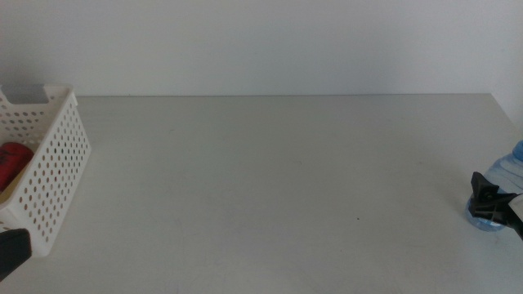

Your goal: Use arms to grab the bottles and put them into the dustbin to the left of the table.

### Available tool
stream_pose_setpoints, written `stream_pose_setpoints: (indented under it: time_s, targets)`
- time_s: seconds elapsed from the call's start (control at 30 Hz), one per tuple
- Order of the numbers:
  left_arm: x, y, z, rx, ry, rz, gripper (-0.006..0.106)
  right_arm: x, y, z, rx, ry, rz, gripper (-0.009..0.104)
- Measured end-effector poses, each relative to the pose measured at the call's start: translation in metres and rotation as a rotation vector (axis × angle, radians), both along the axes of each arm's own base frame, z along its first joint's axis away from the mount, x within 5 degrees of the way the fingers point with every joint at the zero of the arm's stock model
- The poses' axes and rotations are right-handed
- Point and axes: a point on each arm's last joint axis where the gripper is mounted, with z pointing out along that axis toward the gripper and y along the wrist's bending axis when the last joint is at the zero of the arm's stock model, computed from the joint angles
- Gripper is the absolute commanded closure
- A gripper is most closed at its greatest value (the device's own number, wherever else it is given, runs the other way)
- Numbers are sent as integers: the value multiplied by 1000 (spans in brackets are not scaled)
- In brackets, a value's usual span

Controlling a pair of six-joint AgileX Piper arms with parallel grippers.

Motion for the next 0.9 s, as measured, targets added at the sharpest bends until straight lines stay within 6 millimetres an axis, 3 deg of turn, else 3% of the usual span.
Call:
stream_pose_setpoints:
  time_s: [0.1,0.17,0.33,0.47,0.57,0.67,0.8,0.9]
  targets:
    - [0,0,0,0,0,0,7,9,-2,-3,1,-1,-8,14]
    - [0,0,0,0,0,0,7,12,-2,-5,2,1,-12,28]
    - [0,0,0,0,0,0,7,13,-2,-6,15,-2,-9,96]
    - [0,0,0,0,0,0,7,16,7,-4,56,-12,29,96]
    - [0,0,0,0,0,0,7,29,26,0,97,-18,136,96]
    - [0,0,0,0,0,0,7,54,57,17,116,-84,299,96]
    - [0,0,0,0,0,0,7,91,114,49,113,-158,520,96]
    - [0,0,0,0,0,0,7,114,156,63,82,-137,636,96]
